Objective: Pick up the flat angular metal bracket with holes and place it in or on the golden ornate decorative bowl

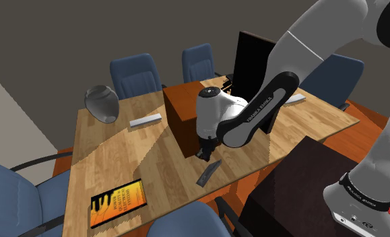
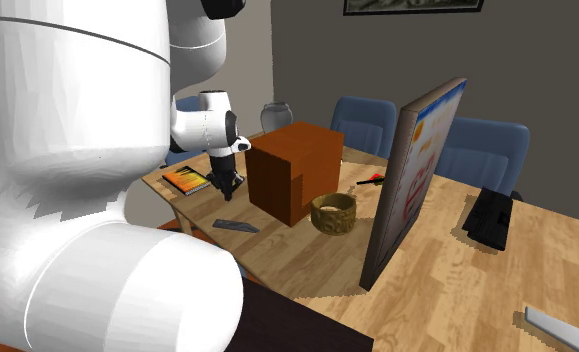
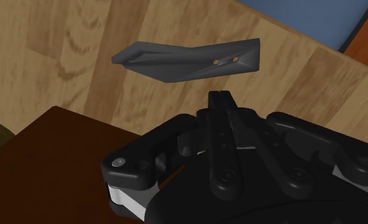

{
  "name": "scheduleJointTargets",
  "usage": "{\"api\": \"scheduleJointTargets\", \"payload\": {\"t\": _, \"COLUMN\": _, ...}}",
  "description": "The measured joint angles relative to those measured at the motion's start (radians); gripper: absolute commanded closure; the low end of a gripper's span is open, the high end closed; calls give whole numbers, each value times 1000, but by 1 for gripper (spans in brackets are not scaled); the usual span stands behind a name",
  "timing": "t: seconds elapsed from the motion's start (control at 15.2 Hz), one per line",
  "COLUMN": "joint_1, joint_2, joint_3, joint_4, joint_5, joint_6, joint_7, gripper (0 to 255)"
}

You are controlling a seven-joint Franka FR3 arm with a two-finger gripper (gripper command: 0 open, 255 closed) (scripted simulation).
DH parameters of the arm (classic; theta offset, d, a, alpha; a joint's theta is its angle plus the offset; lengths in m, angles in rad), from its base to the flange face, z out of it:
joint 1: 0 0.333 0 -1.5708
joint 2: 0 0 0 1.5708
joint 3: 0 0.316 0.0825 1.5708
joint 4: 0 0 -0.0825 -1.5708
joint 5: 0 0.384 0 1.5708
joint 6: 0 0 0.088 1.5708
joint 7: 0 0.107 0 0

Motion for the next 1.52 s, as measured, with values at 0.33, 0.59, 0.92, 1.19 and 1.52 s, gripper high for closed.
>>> {"api": "scheduleJointTargets", "payload": {"t": 0.33, "joint_1": 26, "joint_2": 16, "joint_3": -27, "joint_4": 10, "joint_5": 5, "joint_6": 7, "joint_7": 51, "gripper": 0}}
{"api": "scheduleJointTargets", "payload": {"t": 0.59, "joint_1": 167, "joint_2": 86, "joint_3": -171, "joint_4": 28, "joint_5": 85, "joint_6": 49, "joint_7": 686, "gripper": 0}}
{"api": "scheduleJointTargets", "payload": {"t": 0.92, "joint_1": 287, "joint_2": 168, "joint_3": -290, "joint_4": 55, "joint_5": 210, "joint_6": 87, "joint_7": 1117, "gripper": 0}}
{"api": "scheduleJointTargets", "payload": {"t": 1.19, "joint_1": 319, "joint_2": 226, "joint_3": -320, "joint_4": 68, "joint_5": 261, "joint_6": 126, "joint_7": 1265, "gripper": 0}}
{"api": "scheduleJointTargets", "payload": {"t": 1.52, "joint_1": 319, "joint_2": 288, "joint_3": -317, "joint_4": 91, "joint_5": 268, "joint_6": 165, "joint_7": 1275, "gripper": 0}}
